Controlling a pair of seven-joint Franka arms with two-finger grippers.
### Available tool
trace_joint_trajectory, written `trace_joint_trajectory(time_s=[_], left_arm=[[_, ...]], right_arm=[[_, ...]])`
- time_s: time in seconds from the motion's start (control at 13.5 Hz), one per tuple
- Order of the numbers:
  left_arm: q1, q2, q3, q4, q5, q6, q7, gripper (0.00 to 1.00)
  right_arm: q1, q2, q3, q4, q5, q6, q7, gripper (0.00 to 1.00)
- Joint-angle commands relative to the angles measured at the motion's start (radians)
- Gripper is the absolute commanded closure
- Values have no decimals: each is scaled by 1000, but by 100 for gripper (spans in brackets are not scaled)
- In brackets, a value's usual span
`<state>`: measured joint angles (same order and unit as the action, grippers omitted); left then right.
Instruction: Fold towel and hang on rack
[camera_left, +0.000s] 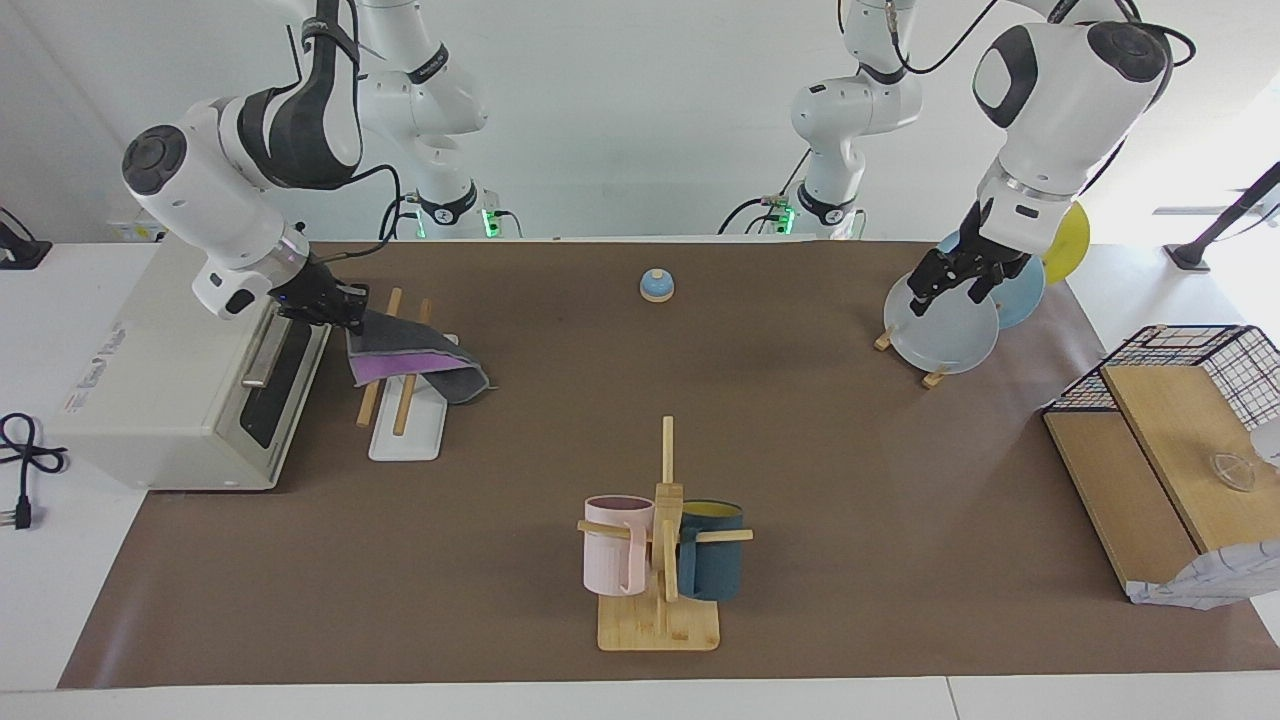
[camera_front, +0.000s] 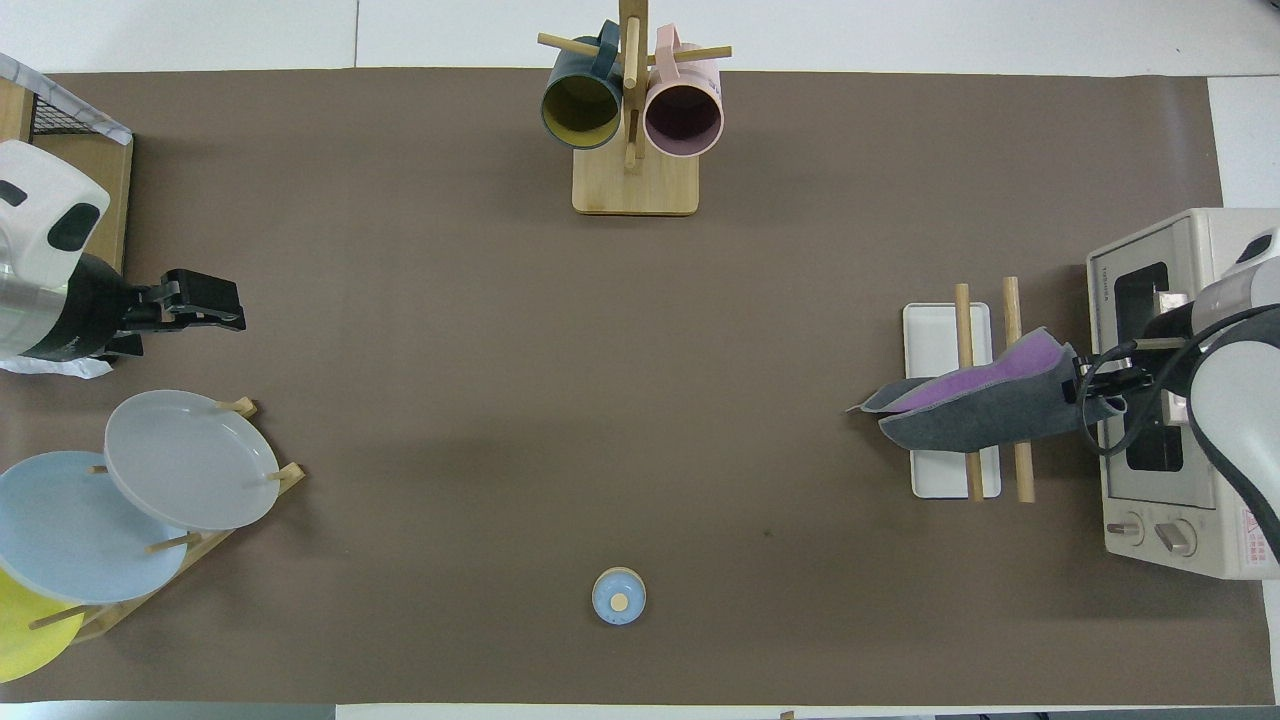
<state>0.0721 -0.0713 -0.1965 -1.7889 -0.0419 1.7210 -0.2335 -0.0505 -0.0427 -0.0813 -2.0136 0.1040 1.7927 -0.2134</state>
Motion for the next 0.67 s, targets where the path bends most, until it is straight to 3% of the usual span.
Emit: trace_joint_trajectory(time_s=[0.0, 0.15, 0.45, 0.52, 0.59], left_arm=[[-154, 80, 126, 158, 53, -142, 75, 0], [-196, 87, 172, 171, 51, -190, 137, 0], [-175, 41, 170, 76, 45, -107, 132, 0], [-176, 41, 170, 78, 45, -106, 132, 0], [-179, 42, 170, 80, 45, -106, 131, 0]], right_arm=[[-34, -11, 11, 7, -69, 36, -73, 100], [-55, -11, 11, 3, -75, 50, -99, 100], [-55, -14, 11, -8, -75, 54, -92, 100], [-54, -14, 11, -8, -75, 53, -90, 90], [-51, -14, 12, -8, -75, 54, -87, 72]])
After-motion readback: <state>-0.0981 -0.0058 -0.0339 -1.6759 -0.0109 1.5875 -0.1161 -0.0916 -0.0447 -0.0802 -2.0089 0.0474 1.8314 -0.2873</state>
